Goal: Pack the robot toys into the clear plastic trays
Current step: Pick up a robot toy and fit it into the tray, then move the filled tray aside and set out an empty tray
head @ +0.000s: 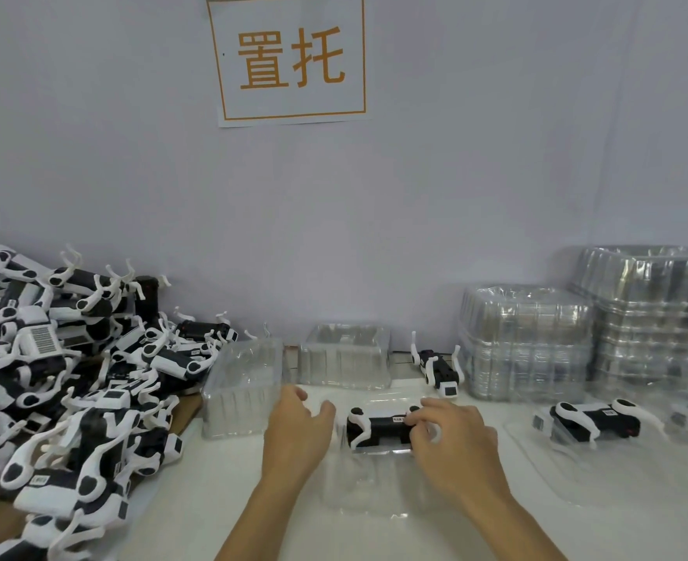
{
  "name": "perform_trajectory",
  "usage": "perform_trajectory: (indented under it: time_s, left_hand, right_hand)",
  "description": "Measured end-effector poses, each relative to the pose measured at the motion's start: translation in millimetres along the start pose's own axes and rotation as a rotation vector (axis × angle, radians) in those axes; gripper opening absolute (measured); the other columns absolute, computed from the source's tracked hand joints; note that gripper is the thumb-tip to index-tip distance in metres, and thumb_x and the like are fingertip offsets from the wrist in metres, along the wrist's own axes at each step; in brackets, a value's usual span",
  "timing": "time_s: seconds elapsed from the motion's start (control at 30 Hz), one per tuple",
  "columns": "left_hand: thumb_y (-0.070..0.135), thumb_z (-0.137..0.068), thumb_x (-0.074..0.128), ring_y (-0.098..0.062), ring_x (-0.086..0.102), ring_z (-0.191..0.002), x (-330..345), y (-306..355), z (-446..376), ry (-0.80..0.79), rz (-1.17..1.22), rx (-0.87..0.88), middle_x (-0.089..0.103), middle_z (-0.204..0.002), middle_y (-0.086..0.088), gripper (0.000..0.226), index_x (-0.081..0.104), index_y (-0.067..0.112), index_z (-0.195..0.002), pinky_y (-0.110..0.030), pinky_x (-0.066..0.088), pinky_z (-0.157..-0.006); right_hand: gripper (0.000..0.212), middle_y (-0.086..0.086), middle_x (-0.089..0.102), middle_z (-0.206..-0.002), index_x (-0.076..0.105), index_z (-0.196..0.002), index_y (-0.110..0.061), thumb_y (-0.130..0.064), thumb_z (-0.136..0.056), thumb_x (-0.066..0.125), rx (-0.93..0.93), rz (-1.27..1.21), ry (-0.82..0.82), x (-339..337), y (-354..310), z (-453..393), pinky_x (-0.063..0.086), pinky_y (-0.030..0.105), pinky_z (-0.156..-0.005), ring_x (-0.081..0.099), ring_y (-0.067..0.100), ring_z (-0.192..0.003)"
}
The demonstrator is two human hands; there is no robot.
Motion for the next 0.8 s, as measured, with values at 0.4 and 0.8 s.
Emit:
perform_trajectory:
  time_s: [0.4,0.8]
  left_hand:
    - [0.044,-0.104,0.040,-0.004,0.053,-0.119,30.7,-1.2,8.5,-0.413,0.271,0.015,0.058,-0.127,0.019,0.034,0.064,0.033,-0.125,-0.035,0.044,-0.106]
    - [0.005,-0.094,0.054,-0.027,0.030,-0.143,-41.6,-30.3,-30.9,0.196,-0.044,0.110,0.021,-0.162,-0.007,0.061,0.035,0.015,-0.151,-0.039,0.032,-0.110]
  right_hand:
    - [0.042,-0.020,0.047,-0.143,0.059,-0.130,-0.040,-0.040,-0.094,0.038,-0.396,0.210,-0.094,9.2,-43.0,17.7,0.018,0.033,-0.105,0.032,0.008,-0.134]
    - [0.034,-0.024,0.055,-0.126,0.058,-0.128,-0.045,-0.044,-0.097,0.044,-0.188,0.296,-0.063,3.6,-18.7,6.7,0.037,0.026,-0.094,0.042,0.008,-0.116]
Point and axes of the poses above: each hand's wrist, its own z-axis away from the middle knuckle, its own x-axis out of the palm, y = z × x, the point moved 5 cm from there along -z, towards the middle knuckle
